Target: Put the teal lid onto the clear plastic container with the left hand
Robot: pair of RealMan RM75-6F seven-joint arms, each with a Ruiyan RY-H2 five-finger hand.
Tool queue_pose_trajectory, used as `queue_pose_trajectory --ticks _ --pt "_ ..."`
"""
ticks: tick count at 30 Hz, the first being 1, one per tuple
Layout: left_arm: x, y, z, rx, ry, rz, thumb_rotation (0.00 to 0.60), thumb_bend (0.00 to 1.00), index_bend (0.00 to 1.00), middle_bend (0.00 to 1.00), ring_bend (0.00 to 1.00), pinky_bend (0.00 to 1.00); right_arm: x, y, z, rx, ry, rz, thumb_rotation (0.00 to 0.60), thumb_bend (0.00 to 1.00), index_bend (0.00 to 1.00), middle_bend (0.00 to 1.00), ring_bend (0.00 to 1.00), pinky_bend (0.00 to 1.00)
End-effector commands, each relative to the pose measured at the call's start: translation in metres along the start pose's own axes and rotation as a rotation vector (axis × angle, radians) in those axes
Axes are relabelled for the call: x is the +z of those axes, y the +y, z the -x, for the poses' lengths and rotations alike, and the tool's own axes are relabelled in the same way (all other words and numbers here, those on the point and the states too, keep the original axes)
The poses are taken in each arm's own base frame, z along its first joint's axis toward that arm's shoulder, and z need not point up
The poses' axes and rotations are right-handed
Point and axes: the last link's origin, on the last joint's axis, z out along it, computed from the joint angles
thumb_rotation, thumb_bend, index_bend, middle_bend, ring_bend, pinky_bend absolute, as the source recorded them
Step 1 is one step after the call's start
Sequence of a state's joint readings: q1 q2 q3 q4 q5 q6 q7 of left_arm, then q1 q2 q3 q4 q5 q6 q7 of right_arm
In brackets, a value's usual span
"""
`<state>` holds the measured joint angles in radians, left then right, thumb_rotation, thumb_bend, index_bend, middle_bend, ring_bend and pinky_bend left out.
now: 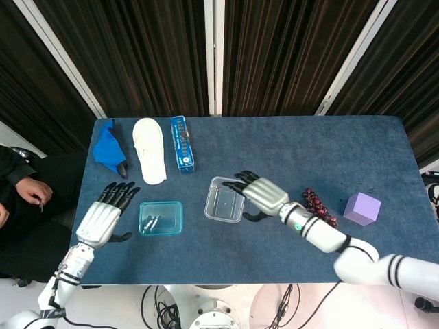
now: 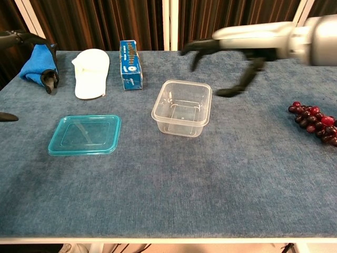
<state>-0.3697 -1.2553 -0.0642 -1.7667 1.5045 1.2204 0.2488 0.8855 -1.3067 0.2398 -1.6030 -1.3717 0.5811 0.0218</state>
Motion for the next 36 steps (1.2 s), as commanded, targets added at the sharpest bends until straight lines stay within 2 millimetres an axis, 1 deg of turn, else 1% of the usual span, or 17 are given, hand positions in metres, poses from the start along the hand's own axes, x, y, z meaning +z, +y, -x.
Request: queue_pose_trajectory --ticks 1,4,9,13,15,18,24,27,31,36 --pt "-0.004 0.000 0.003 -0.004 -0.002 -0.005 0.600 0.00 0.02 0.01 0.00 0.00 0.051 -0.021 -0.001 -0.030 -0.044 -0.019 0.600 0.30 0.00 0.20 0.00 0.00" --pt "-0.005 0.001 0.005 -0.007 -0.006 0.000 0.600 0.00 0.02 0.01 0.00 0.00 0.075 -0.026 0.003 -0.021 -0.070 0.000 0.600 0.30 0.00 0.21 0.00 0.00" --pt "-0.001 0.006 0.010 -0.012 -0.026 0.032 0.600 0.00 0.02 0.01 0.00 0.00 0.103 -0.029 0.008 0.006 -0.096 0.043 0.600 0.31 0.00 0.22 0.00 0.00" --pt "0.004 0.012 0.017 -0.019 -0.062 0.066 0.600 0.00 0.02 0.01 0.00 0.00 0.113 -0.024 0.010 0.007 -0.117 0.079 0.600 0.31 0.00 0.23 0.00 0.00" --pt "0.007 0.015 0.021 -0.021 -0.085 0.084 0.600 0.00 0.02 0.01 0.00 0.00 0.114 -0.021 0.011 0.002 -0.125 0.093 0.600 0.31 0.00 0.23 0.00 0.00" --pt "0.013 0.023 0.028 -0.030 -0.119 0.118 0.600 0.00 0.02 0.01 0.00 0.00 0.111 -0.015 0.010 0.000 -0.129 0.117 0.600 0.31 0.00 0.25 0.00 0.00" --pt "0.033 0.038 0.042 -0.056 -0.169 0.176 0.600 0.00 0.02 0.01 0.00 0.00 0.092 0.002 0.002 -0.010 -0.123 0.168 0.600 0.31 0.00 0.27 0.00 0.00" --pt "0.043 0.046 0.047 -0.042 -0.177 0.201 0.600 0.00 0.02 0.01 0.00 0.00 0.080 0.009 0.000 -0.019 -0.124 0.194 0.600 0.31 0.00 0.28 0.00 0.00" --pt "0.053 0.056 0.052 -0.031 -0.191 0.225 0.600 0.00 0.02 0.01 0.00 0.00 0.062 0.021 0.003 -0.028 -0.134 0.235 0.600 0.31 0.00 0.29 0.00 0.00" --pt "0.060 0.060 0.054 -0.028 -0.201 0.227 0.600 0.00 0.02 0.01 0.00 0.00 0.039 0.035 0.008 -0.028 -0.152 0.282 0.600 0.31 0.00 0.29 0.00 0.00"
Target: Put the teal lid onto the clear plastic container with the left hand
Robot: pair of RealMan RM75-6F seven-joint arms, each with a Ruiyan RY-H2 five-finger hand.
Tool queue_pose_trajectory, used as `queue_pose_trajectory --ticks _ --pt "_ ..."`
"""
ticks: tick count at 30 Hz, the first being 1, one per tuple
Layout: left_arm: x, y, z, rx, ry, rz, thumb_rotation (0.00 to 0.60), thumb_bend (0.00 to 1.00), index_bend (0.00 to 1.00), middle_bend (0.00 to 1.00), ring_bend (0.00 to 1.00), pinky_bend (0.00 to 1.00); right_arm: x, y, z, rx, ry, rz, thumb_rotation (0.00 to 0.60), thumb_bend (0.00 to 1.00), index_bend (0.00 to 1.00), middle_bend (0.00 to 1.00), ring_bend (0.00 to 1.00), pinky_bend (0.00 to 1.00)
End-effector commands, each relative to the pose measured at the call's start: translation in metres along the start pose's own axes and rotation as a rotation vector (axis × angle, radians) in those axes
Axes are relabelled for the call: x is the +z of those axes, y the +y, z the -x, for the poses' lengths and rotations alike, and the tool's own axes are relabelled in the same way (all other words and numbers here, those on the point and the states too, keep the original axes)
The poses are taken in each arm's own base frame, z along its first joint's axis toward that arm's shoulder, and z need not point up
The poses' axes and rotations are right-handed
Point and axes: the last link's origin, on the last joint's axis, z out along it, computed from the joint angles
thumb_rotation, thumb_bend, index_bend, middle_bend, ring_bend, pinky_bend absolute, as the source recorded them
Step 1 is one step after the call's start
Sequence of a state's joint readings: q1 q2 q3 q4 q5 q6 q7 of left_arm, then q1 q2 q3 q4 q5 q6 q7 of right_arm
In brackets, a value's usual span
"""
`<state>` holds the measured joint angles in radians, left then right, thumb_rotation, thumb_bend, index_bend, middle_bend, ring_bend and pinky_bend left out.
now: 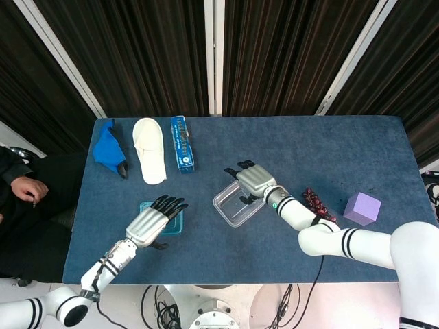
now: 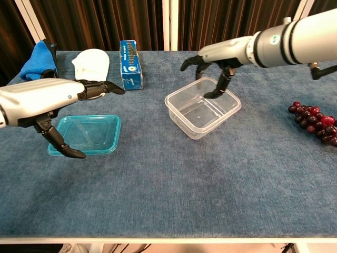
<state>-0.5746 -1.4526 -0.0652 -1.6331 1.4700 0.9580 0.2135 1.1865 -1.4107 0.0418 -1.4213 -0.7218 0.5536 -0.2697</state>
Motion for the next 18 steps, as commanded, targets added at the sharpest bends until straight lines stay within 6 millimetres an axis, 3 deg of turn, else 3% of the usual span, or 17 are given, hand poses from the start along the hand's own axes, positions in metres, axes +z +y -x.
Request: queue_pose_trajectory --ticks 1,3,6,13,18 --pt "0.003 -0.001 0.000 0.002 -0.001 -0.003 0.600 0.00 0.02 0.01 0.00 0.00 -0.014 0.014 0.006 0.004 -0.016 0.038 0.600 0.29 0.00 0.29 0.00 0.00" --pt "0.004 -0.002 0.000 0.000 -0.001 -0.008 0.600 0.00 0.02 0.01 0.00 0.00 -0.021 0.020 0.007 0.002 -0.011 0.050 0.600 0.20 0.00 0.24 0.00 0.00" --pt "0.004 -0.004 -0.002 -0.004 0.006 -0.016 0.600 0.00 0.02 0.01 0.00 0.00 -0.037 0.022 0.006 -0.007 0.045 0.032 0.600 0.02 0.00 0.03 0.00 0.00" --pt "0.000 -0.007 -0.003 -0.014 0.016 -0.030 0.600 0.00 0.02 0.01 0.00 0.00 -0.080 0.021 0.013 -0.045 0.170 -0.061 0.600 0.00 0.00 0.00 0.00 0.00" --pt "0.000 -0.005 -0.003 -0.021 0.020 -0.023 0.600 0.00 0.02 0.01 0.00 0.00 -0.080 0.017 0.032 -0.123 0.164 -0.078 0.600 0.00 0.00 0.00 0.00 0.00"
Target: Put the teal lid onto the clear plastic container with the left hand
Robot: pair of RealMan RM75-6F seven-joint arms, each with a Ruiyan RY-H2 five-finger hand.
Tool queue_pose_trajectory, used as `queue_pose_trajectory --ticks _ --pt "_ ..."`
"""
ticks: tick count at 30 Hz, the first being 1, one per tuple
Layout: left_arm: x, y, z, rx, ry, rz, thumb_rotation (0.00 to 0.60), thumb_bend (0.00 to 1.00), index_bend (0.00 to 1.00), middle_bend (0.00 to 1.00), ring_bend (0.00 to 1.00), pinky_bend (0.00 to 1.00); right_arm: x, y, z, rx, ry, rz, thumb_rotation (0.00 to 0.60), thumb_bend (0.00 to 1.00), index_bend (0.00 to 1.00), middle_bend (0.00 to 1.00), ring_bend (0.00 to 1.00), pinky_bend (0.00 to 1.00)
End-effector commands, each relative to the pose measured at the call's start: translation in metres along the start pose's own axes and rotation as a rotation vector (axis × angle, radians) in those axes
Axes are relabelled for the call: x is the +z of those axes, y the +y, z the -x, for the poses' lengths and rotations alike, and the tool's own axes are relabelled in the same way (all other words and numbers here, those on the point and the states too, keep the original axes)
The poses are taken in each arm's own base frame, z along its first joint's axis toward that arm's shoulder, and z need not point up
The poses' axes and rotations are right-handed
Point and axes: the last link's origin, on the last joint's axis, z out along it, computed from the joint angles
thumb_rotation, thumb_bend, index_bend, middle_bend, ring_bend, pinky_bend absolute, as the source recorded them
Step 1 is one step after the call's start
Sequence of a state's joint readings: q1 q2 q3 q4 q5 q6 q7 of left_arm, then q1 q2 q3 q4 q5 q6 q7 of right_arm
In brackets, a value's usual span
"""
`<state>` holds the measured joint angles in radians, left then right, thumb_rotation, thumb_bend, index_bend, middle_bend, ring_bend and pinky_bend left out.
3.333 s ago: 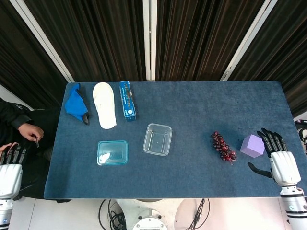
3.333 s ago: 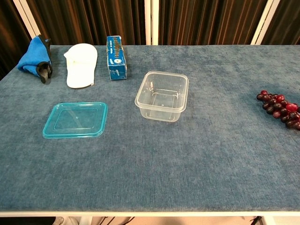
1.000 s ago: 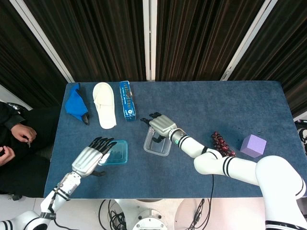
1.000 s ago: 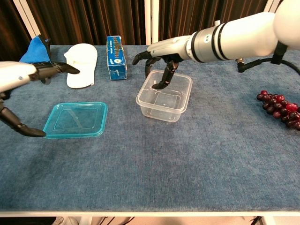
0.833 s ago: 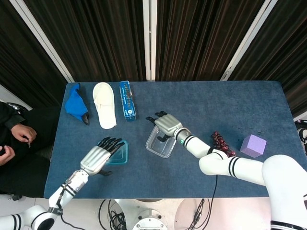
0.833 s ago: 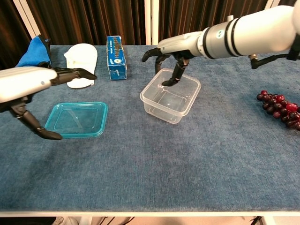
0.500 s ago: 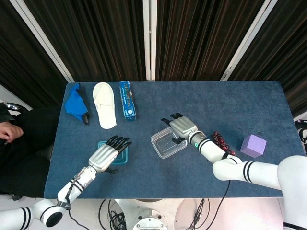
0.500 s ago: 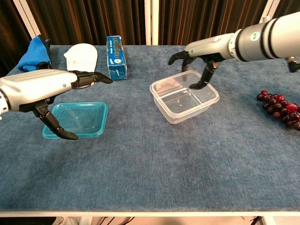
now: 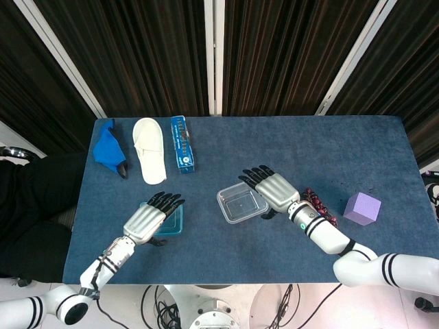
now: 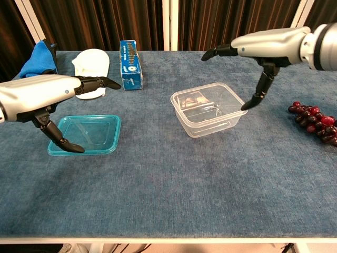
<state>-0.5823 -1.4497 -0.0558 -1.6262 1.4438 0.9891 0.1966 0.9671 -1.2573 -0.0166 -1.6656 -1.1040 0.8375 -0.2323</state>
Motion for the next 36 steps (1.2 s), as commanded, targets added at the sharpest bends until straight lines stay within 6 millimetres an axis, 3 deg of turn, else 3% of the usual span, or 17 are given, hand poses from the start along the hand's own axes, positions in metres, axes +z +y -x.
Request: queue_pose_trajectory --ticks 1,10,16,24,29,36 --pt "0.000 0.002 0.000 -0.003 0.004 0.005 0.600 0.00 0.02 0.01 0.00 0.00 -0.003 -0.005 0.017 -0.040 -0.002 -0.008 0.600 0.00 0.00 0.00 0.00 0.00" --pt "-0.003 0.000 -0.003 -0.010 0.013 -0.002 0.600 0.00 0.02 0.01 0.00 0.00 0.036 -0.033 0.035 -0.071 0.104 0.001 0.600 0.00 0.00 0.00 0.00 0.00" --pt "-0.004 -0.001 -0.006 -0.012 0.029 0.000 0.600 0.00 0.02 0.01 0.00 0.00 0.068 -0.056 0.036 -0.062 0.119 -0.015 0.600 0.00 0.00 0.00 0.00 0.00" --pt "-0.002 -0.007 -0.011 0.007 0.030 -0.004 0.600 0.00 0.02 0.01 0.00 0.00 0.092 -0.074 0.033 -0.066 0.125 -0.010 0.600 0.00 0.00 0.00 0.00 0.00" --pt "0.008 -0.011 -0.012 0.021 0.002 0.007 0.600 0.00 0.02 0.01 0.00 0.00 0.079 -0.075 0.028 -0.040 0.140 -0.034 0.600 0.00 0.00 0.00 0.00 0.00" --pt "0.026 -0.012 -0.005 0.043 -0.077 -0.010 0.600 0.00 0.02 0.01 0.00 0.00 0.019 -0.038 -0.005 -0.011 0.260 -0.022 0.600 0.00 0.00 0.00 0.00 0.00"
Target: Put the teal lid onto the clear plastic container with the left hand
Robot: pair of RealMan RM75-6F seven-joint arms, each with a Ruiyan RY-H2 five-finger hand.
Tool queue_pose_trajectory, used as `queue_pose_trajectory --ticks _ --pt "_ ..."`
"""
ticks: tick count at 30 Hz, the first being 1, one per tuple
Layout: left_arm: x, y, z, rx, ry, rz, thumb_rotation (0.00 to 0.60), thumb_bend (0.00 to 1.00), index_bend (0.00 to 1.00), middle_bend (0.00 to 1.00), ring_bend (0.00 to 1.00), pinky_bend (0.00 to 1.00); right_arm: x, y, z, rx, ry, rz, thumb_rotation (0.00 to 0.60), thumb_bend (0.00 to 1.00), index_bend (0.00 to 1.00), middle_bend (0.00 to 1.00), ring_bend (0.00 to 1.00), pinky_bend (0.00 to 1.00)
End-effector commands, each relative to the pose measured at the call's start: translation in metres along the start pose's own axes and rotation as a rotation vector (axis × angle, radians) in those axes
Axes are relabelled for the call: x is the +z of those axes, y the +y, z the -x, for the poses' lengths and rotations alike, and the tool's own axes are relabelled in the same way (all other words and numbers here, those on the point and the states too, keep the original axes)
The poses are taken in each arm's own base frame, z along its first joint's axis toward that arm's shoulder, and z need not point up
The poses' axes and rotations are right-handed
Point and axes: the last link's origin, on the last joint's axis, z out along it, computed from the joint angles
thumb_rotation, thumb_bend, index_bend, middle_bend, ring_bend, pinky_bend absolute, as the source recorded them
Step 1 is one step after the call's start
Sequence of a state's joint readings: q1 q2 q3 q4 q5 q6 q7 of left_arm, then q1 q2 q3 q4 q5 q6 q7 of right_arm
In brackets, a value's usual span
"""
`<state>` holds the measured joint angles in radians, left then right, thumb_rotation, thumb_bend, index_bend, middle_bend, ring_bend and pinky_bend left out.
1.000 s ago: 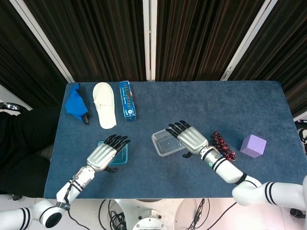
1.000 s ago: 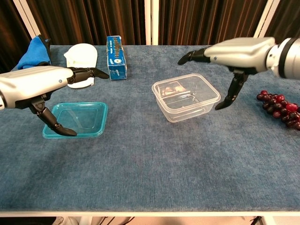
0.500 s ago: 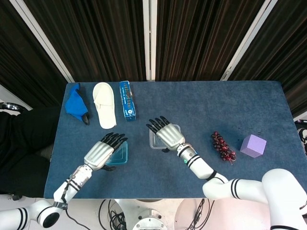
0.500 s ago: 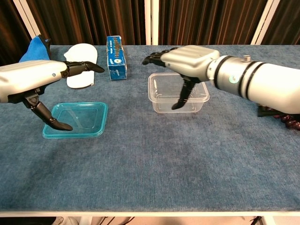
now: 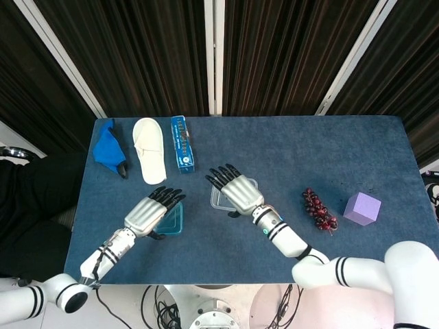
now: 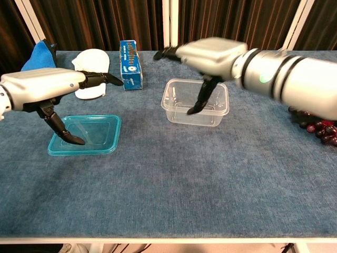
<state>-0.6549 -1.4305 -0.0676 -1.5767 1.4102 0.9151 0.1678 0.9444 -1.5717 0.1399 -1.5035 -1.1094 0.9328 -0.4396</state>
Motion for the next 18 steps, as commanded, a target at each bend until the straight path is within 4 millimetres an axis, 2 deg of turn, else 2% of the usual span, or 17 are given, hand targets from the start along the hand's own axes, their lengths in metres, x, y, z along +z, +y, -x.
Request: queue_pose_trajectory --ticks 1,4,6,10,18 --pt "0.010 -0.002 0.005 -0.006 -0.047 -0.030 0.600 0.00 0.02 0.01 0.00 0.00 -0.043 0.031 -0.029 0.011 0.097 0.042 0.600 0.00 0.00 0.00 0.00 0.00" --pt "0.012 -0.007 0.010 0.001 -0.069 -0.074 0.600 0.00 0.06 0.05 0.00 0.00 -0.068 0.051 -0.041 0.009 0.135 0.094 0.600 0.00 0.00 0.00 0.00 0.00" --pt "0.011 -0.010 0.012 -0.005 -0.078 -0.100 0.600 0.00 0.11 0.09 0.00 0.00 -0.082 0.062 -0.043 0.006 0.132 0.122 0.600 0.00 0.00 0.00 0.00 0.00" --pt "0.007 -0.017 0.014 -0.040 -0.118 -0.162 0.600 0.00 0.12 0.11 0.00 0.00 -0.109 0.083 -0.043 -0.002 0.127 0.184 0.600 0.00 0.00 0.00 0.00 0.00" --pt "-0.003 -0.014 0.016 -0.130 -0.133 -0.219 0.600 0.00 0.11 0.10 0.00 0.00 -0.138 0.102 -0.043 0.029 0.150 0.238 0.600 0.00 0.00 0.00 0.00 0.00"
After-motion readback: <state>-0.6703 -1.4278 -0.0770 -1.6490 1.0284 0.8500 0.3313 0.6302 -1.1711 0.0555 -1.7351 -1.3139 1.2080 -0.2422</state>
